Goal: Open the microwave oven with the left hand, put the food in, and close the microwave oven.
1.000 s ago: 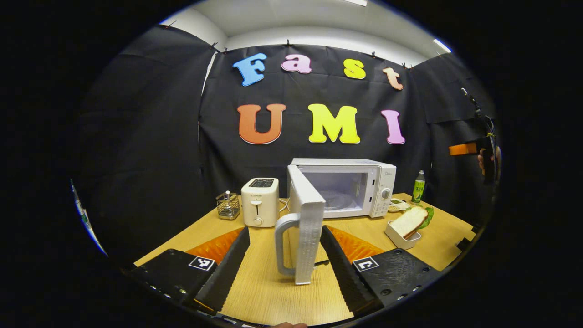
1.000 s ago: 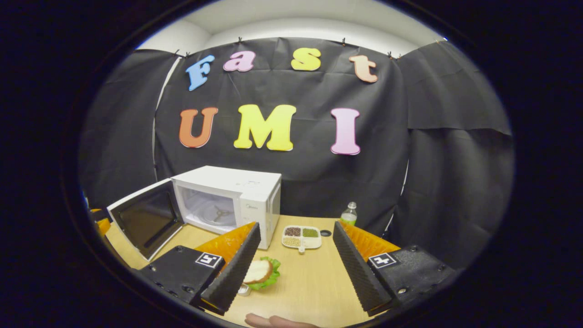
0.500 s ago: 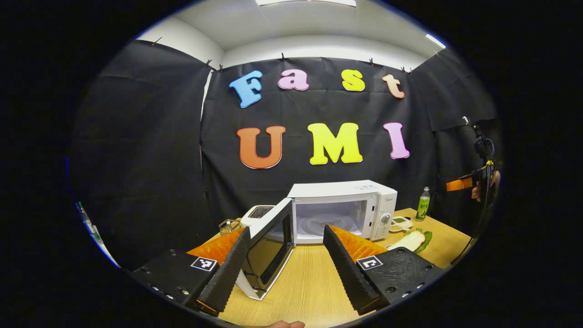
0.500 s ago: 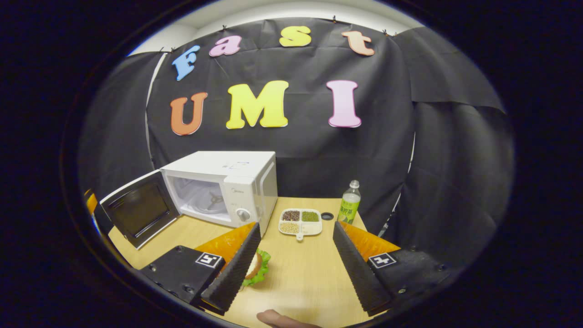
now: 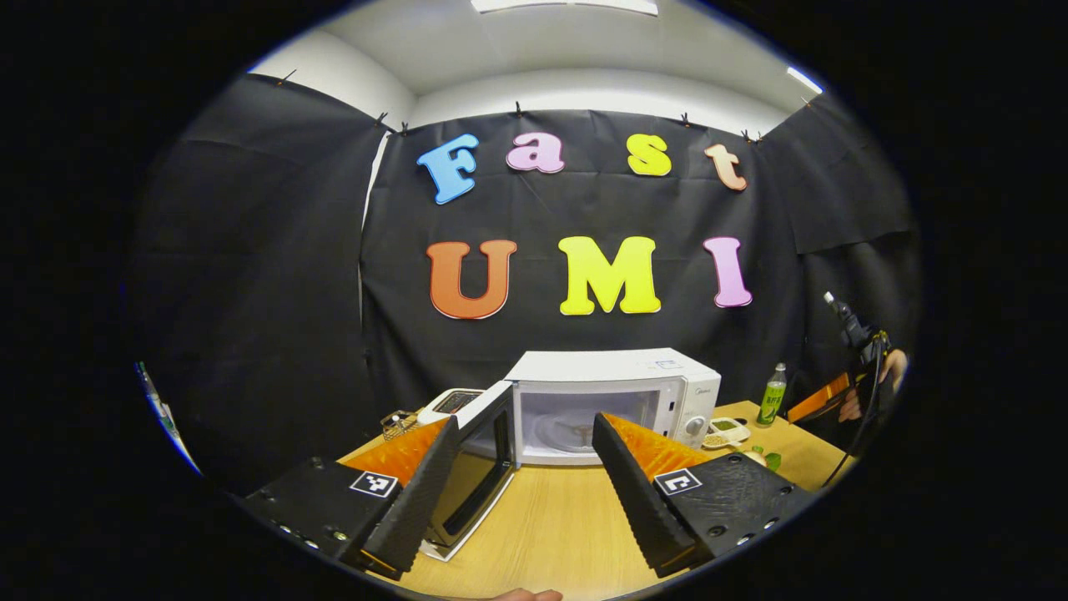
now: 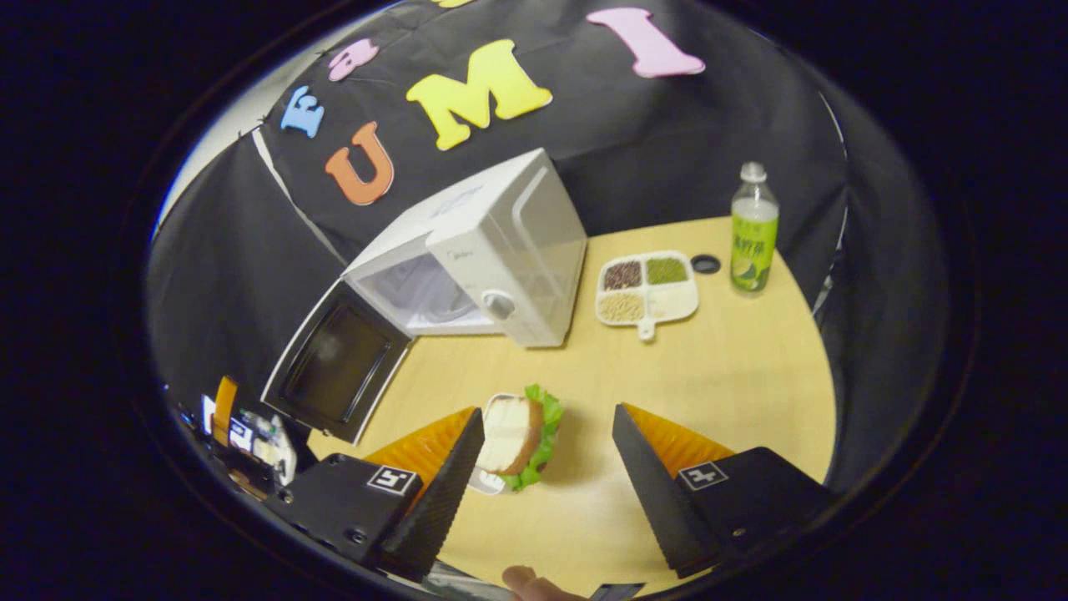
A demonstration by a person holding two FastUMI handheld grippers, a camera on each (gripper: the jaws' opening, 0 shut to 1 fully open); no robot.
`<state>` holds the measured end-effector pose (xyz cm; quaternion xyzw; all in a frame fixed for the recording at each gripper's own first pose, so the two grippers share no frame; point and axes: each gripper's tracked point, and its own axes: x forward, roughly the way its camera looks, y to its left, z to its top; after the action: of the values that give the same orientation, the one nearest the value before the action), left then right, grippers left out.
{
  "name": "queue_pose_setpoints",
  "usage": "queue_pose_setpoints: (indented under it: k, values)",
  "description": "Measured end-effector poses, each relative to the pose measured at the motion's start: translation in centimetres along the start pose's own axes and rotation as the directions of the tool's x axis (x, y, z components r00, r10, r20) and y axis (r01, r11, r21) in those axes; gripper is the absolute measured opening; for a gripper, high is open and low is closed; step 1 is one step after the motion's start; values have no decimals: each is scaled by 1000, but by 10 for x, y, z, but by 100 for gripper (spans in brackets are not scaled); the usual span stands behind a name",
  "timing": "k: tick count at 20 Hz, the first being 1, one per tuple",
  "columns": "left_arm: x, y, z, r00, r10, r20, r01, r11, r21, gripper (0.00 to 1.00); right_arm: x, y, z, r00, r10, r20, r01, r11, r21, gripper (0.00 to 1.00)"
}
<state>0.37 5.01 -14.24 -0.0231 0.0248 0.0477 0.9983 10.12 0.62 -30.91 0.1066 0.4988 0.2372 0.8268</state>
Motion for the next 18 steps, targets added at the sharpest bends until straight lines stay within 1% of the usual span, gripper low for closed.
queue_pose_setpoints:
  k: [3,5,6,7,8,9,10,11,12,13,14,15,16,17,18]
  values:
    - [4,-7,8,1000,12,19,-12,1000,1,95,31,-13,-9,993,75,-88,-67,994,86,98]
    - [11,-18,1,1000,-3,-16,3,1000,4,96,42,-19,-16,981,139,-134,-121,983,135,98]
    - [16,-22,-4,999,-9,-39,9,1000,9,96,48,-18,-17,972,185,-144,-159,971,178,86]
    - [18,-25,-7,998,-7,-57,8,1000,17,96,54,-16,-17,959,239,-150,-201,952,231,85]
    - [18,-26,-7,998,-4,-63,6,1000,27,96,60,-13,-18,941,301,-155,-249,926,285,84]
    - [18,-28,-7,998,-7,-64,9,999,33,96,66,-9,-18,919,361,-157,-295,896,333,82]
    - [18,-35,-7,998,-28,-63,30,999,30,96,70,-10,-24,900,400,-176,-315,873,372,78]
    - [19,-43,-7,996,-61,-69,62,998,19,96,75,-12,-29,888,419,-188,-320,859,400,75]
    - [18,-50,-9,993,-85,-79,86,996,8,96,79,-15,-32,882,431,-191,-324,849,417,83]
    - [18,-51,-9,992,-95,-84,96,995,10,96,81,-10,-34,866,461,-194,-346,833,432,69]
    - [18,-50,-10,992,-94,-86,95,995,13,95,78,-2,-37,844,497,-201,-378,818,434,76]
    - [18,-49,-9,992,-92,-84,93,996,14,95,78,6,-37,831,520,-195,-402,806,434,60]
    - [17,-52,-9,991,-105,-83,106,994,13,95,78,8,-38,833,514,-206,-396,812,428,51]
    - [16,-56,-8,988,-127,-84,129,992,12,95,80,9,-38,845,493,-206,-378,824,422,68]
    - [14,-59,-7,986,-146,-86,147,989,8,96,79,7,-40,856,470,-217,-359,841,406,46]
